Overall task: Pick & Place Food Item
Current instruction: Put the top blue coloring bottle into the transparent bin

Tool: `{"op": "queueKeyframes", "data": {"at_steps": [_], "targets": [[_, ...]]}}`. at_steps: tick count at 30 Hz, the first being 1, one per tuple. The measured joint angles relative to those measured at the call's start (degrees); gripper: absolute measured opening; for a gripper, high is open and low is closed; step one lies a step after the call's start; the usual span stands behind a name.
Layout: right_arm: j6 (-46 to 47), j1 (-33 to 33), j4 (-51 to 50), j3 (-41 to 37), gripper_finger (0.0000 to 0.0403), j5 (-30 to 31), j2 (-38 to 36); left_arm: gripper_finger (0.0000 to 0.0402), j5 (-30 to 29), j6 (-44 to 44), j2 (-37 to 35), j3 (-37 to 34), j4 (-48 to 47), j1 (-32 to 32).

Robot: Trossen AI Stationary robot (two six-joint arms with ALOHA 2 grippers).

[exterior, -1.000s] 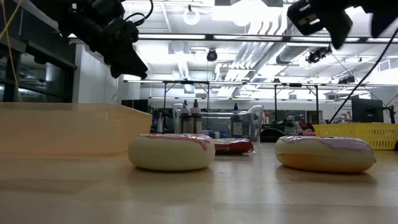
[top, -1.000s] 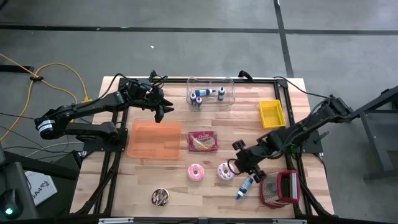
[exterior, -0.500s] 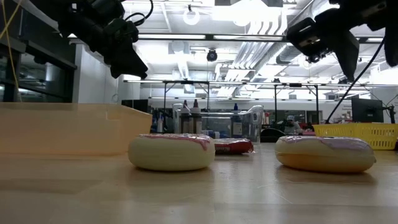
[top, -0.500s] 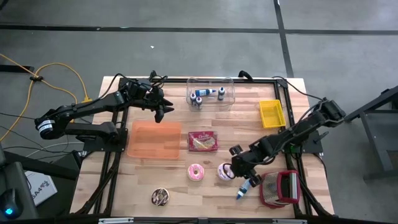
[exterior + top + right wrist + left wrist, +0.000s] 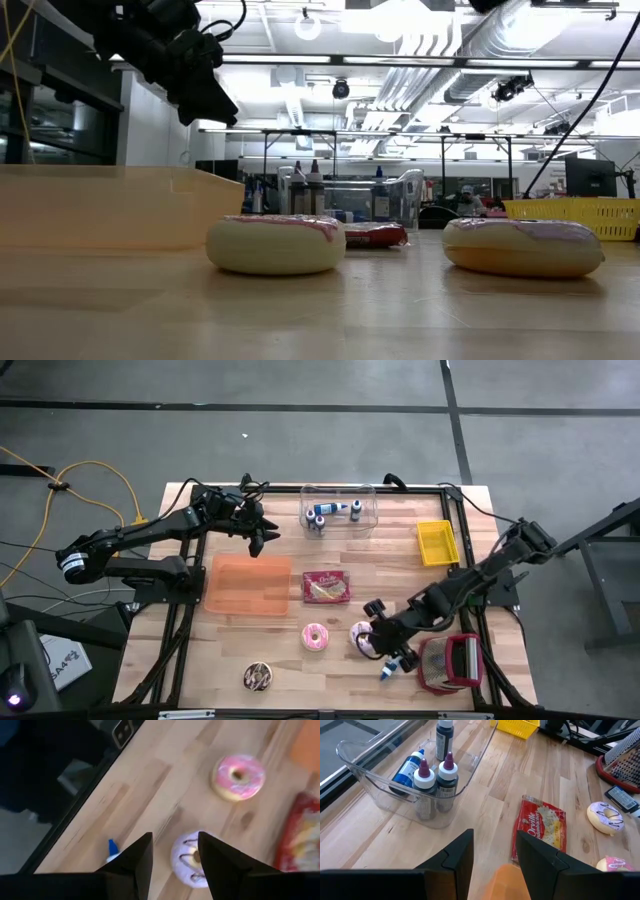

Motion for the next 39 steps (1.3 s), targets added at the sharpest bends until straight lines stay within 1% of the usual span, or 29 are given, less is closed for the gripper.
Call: {"op": "queueKeyframes", "data": {"at_steps": [2, 5, 9, 12, 15, 18, 28, 33, 39], "targets": [[0.0, 0.6, -0.1, 0.7, 0.0144, 2.0, 0.4, 0.0141, 0.0, 0.0, 0.0, 0.0, 0.0, 0.0], [-0.1, 1.1, -2.3, 2.4, 0.0144, 2.6, 3.3, 0.0141, 0.0, 0.0, 0.0, 0.0, 0.0, 0.0], [-1.1, 1.9, -8.6, 6.4, 0.0144, 1.6, 10.3, 0.0141, 0.0, 0.0, 0.0, 0.0, 0.0, 0.0], [-2.4, 2.5, -15.3, 10.5, 0.0144, 1.4, 15.2, 0.0141, 0.0, 0.0, 0.0, 0.0, 0.0, 0.0], [-2.9, 3.1, -19.0, 14.0, 0.0144, 1.8, 18.4, 0.0141, 0.0, 0.0, 0.0, 0.0, 0.0, 0.0], [-2.9, 3.7, -19.5, 15.1, 0.0144, 1.8, 19.2, 0.0141, 0.0, 0.0, 0.0, 0.0, 0.0, 0.0], [-2.3, 6.2, -19.6, 15.1, 0.0144, 1.9, 19.2, 0.0141, 0.0, 0.0, 0.0, 0.0, 0.0, 0.0], [-2.3, 7.6, -20.0, 15.1, 0.0144, 3.5, 19.5, 0.0141, 0.0, 0.0, 0.0, 0.0, 0.0, 0.0], [-0.8, 8.3, -21.4, 15.2, 0.0144, 3.4, 20.4, 0.0141, 0.0, 0.0, 0.0, 0.0, 0.0, 0.0]]}}
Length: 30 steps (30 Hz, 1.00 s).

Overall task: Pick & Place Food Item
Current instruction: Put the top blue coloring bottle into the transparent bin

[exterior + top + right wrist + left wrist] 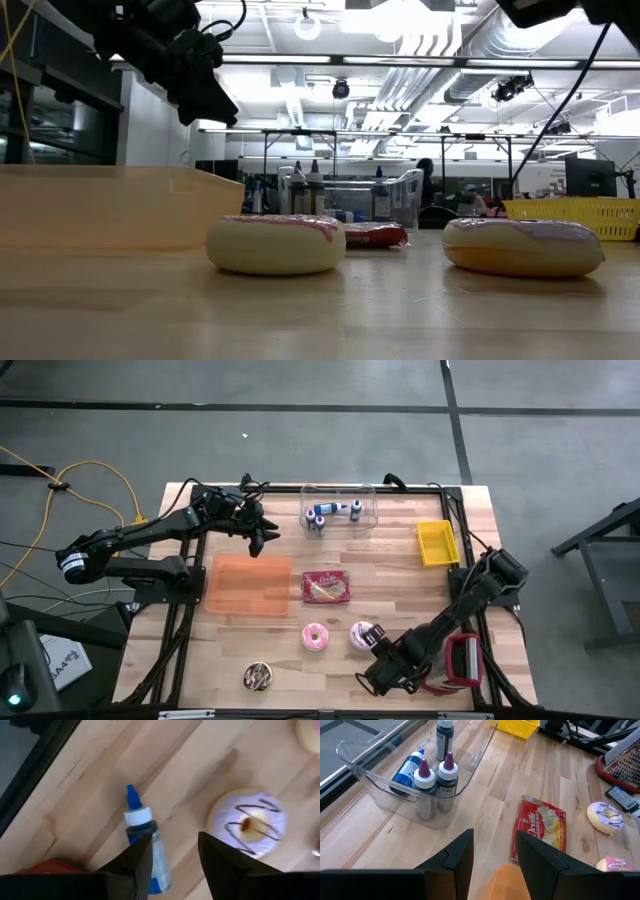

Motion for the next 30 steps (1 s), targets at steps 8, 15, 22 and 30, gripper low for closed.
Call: {"op": "queueKeyframes", "data": {"at_steps": [8, 15, 22, 30], "targets": [[1.9, 1.2, -1.2, -1.5, 0.0144, 0.3, 1.3, 0.0141, 0.0, 0.0, 0.0, 0.0, 0.0, 0.0], [3.1, 1.2, -2.5, -2.2, 0.0144, 0.1, 2.1, 0.0141, 0.0, 0.0, 0.0, 0.0, 0.0, 0.0], [5.9, 1.2, -4.5, -2.1, 0.0144, -1.3, 2.1, 0.0141, 0.0, 0.0, 0.0, 0.0, 0.0, 0.0], [5.9, 1.4, -4.6, -2.4, 0.0144, -1.6, 2.6, 0.0141, 0.0, 0.0, 0.0, 0.0, 0.0, 0.0]]}}
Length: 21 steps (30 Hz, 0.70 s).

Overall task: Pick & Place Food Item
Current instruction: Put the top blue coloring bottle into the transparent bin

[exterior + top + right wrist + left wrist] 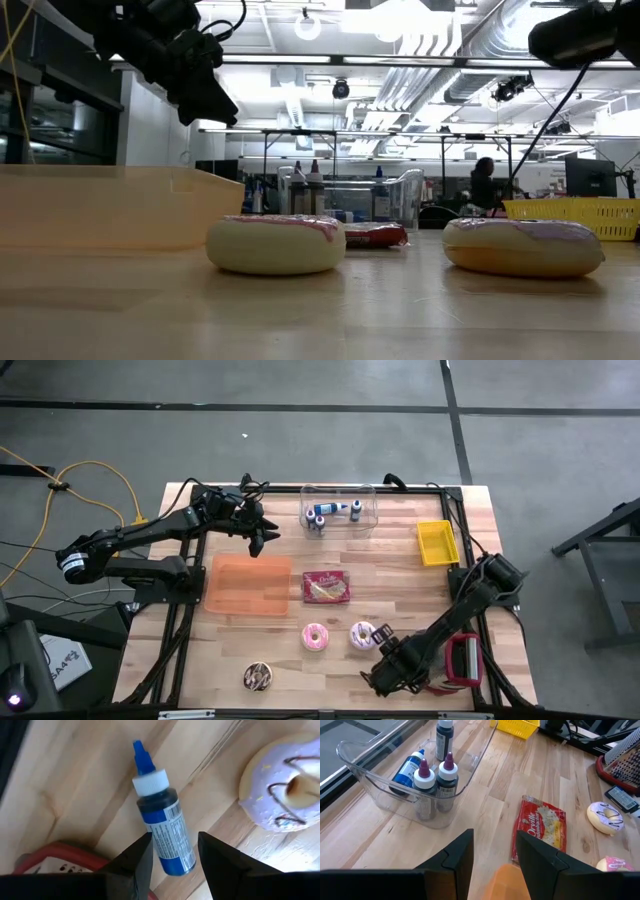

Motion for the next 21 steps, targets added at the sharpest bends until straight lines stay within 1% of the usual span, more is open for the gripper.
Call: {"op": "queueKeyframes", "data": {"at_steps": [10, 21], "targets": [[0.0, 0.0, 0.3, -1.2, 0.0148, -0.1, 0.5, 0.0141, 0.0, 0.0, 0.0, 0.0, 0.0, 0.0], [-0.4, 0.0, 0.3, -1.2, 0.0205, 0.0, 0.5, 0.0141, 0.0, 0.0, 0.0, 0.0, 0.0, 0.0]]}}
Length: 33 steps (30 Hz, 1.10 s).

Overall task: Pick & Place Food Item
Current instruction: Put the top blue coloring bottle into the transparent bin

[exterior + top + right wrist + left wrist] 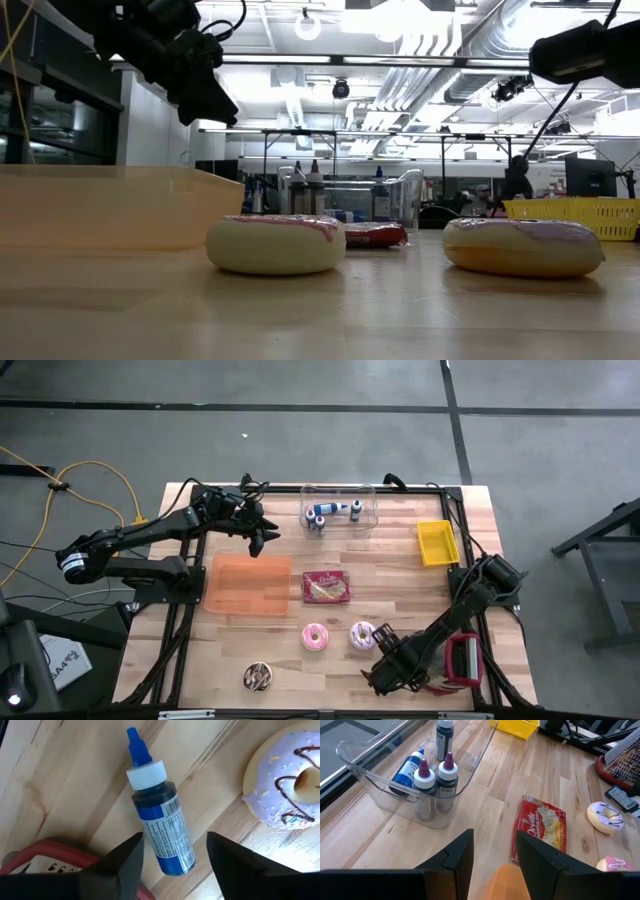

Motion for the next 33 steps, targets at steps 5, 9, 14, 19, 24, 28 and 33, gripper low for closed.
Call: {"op": "queueKeyframes", "data": {"at_steps": [5, 9, 14, 19, 24, 28, 33], "targets": [[-0.1, 0.0, 0.0, 0.0, 0.0215, 0.2, 0.0, 0.0141, 0.0, 0.0, 0.0, 0.0, 0.0, 0.0], [-0.1, 0.0, 0.6, -0.5, 0.0212, 0.3, 0.0, 0.0141, 0.0, 0.0, 0.0, 0.0, 0.0, 0.0], [0.4, 0.0, 2.8, -3.2, 0.0212, 0.3, 0.0, 0.0141, 0.0, 0.0, 0.0, 0.0, 0.0, 0.0], [0.4, 0.0, 3.0, -3.3, 0.0211, 0.3, 0.0, 0.0141, 0.0, 0.0, 0.0, 0.0, 0.0, 0.0], [1.3, 0.0, 4.4, -5.1, 0.0209, 0.1, -0.1, 0.0141, 0.0, 0.0, 0.0, 0.0, 0.0, 0.0], [1.8, 0.0, 4.8, -5.3, 0.0208, 0.1, -0.1, 0.0141, 0.0, 0.0, 0.0, 0.0, 0.0, 0.0], [1.8, 0.0, 4.7, -5.4, 0.0203, 0.1, -0.1, 0.0141, 0.0, 0.0, 0.0, 0.0, 0.0, 0.0]]}}
